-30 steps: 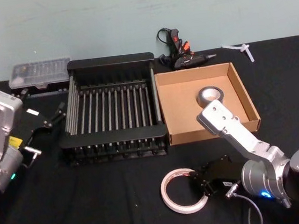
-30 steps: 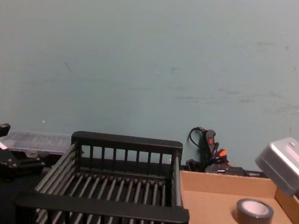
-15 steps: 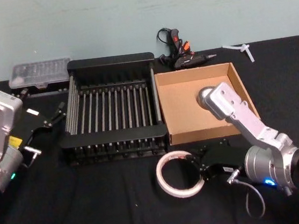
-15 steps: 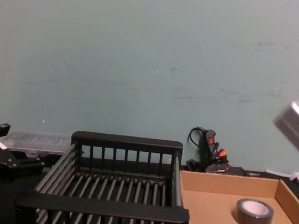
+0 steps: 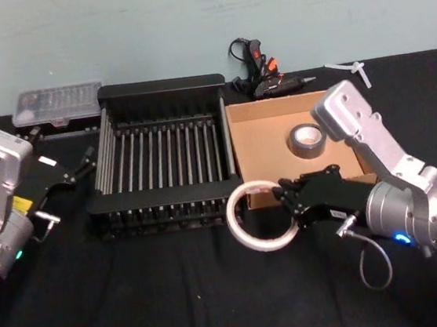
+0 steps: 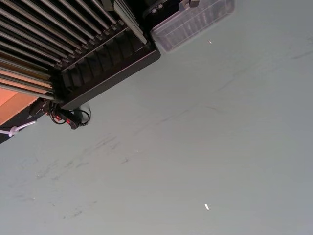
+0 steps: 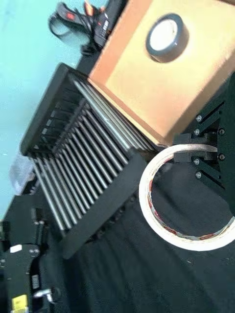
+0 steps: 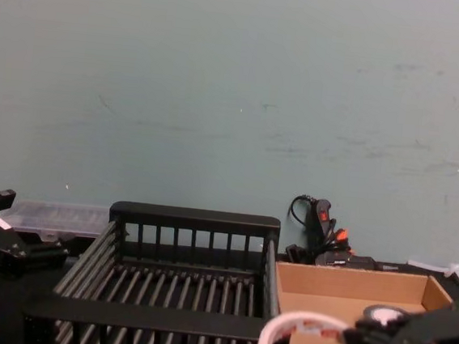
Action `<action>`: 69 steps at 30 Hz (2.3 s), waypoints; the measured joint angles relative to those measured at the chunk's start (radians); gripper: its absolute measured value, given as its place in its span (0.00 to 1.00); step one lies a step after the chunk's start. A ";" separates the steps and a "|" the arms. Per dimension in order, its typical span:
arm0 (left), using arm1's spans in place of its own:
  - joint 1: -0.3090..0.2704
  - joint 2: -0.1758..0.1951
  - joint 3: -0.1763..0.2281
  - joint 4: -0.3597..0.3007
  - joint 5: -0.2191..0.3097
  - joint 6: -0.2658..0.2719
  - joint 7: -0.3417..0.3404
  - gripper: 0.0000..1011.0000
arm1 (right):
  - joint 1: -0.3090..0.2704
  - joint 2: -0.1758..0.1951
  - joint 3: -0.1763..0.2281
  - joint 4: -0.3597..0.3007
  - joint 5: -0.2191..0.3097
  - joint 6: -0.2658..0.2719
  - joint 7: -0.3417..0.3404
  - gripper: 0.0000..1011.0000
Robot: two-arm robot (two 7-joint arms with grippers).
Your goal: Pick up the white tape and place it into the black box , Pick up the silver tape and place it into the brown box.
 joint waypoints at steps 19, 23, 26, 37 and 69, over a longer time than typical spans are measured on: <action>0.000 0.000 0.000 0.000 0.000 0.000 0.000 0.99 | 0.109 -0.029 -0.023 0.077 0.005 -0.129 -0.048 0.09; 0.000 0.000 0.000 0.000 0.000 0.000 0.000 0.99 | 0.143 -0.048 -0.040 0.128 -0.010 -0.189 -0.061 0.09; 0.000 0.000 0.000 0.000 0.000 0.000 0.000 0.99 | 0.167 -0.061 -0.054 0.163 -0.022 -0.218 -0.066 0.09; 0.000 0.000 0.000 0.000 0.000 0.000 0.000 0.99 | 0.277 -0.129 -0.102 0.337 -0.057 -0.294 -0.071 0.09; 0.000 0.000 0.000 0.000 0.000 0.000 0.000 0.99 | 0.509 -0.285 -0.202 0.765 -0.119 -0.531 -0.041 0.09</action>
